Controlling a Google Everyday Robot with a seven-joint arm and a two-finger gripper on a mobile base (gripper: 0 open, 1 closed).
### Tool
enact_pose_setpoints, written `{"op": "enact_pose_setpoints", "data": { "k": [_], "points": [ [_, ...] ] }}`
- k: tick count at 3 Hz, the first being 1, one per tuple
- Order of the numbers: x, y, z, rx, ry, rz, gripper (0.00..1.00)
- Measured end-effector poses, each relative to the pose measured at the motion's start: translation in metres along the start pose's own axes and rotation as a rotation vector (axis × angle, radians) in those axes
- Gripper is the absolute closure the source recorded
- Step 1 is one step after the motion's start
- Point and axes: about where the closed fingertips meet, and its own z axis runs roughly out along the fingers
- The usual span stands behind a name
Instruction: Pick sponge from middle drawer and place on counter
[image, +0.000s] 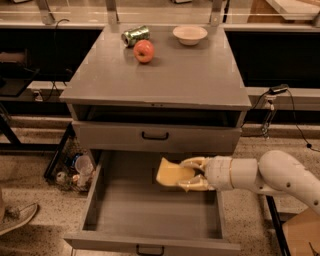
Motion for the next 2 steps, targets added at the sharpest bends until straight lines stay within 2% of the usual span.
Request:
{"op": "enact_pose_setpoints", "data": {
  "k": [1, 2],
  "points": [
    [-0.055, -0.01, -0.052, 0.091, 0.013, -0.116, 1.0],
    [-0.094, -0.015, -0.094, 0.164, 0.031, -0.194, 1.0]
  ]
}}
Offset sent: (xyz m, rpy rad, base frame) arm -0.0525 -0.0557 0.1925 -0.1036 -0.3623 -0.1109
